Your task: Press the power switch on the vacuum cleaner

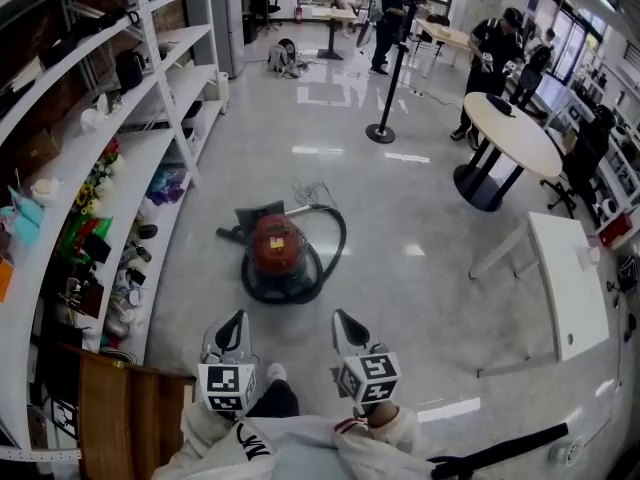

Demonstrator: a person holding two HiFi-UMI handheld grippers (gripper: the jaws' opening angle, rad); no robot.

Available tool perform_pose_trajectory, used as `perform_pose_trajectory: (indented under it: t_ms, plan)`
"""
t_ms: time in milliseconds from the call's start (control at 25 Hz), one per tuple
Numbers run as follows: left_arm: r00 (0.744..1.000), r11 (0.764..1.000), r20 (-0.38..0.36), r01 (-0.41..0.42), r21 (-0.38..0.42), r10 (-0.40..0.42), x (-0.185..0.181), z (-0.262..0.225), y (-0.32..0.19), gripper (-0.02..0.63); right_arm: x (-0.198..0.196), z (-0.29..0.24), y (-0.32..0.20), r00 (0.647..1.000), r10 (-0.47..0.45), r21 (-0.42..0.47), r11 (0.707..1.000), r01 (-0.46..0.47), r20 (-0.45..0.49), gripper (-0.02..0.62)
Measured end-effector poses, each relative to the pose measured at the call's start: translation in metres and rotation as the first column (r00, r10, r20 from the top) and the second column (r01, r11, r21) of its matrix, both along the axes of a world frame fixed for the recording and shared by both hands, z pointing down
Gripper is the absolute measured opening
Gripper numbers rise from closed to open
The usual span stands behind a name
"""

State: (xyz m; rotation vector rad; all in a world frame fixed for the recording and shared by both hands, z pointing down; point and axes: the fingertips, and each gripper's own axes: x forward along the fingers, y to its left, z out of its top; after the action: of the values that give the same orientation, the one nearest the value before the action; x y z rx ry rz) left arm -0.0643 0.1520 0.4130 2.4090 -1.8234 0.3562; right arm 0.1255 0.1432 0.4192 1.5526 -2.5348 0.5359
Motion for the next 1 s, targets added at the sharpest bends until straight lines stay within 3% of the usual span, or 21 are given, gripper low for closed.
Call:
perform_pose_trajectory:
  t_ms: [1000]
  plan:
    - [0.999, 0.999, -0.026, -0.039, 0.0, 0.039, -0.07, -0.001, -0.126, 0.0, -0.074, -0.004, -0.12, 0.999, 0.022, -0.003, 1.0, -0.023, -0.037, 0.001]
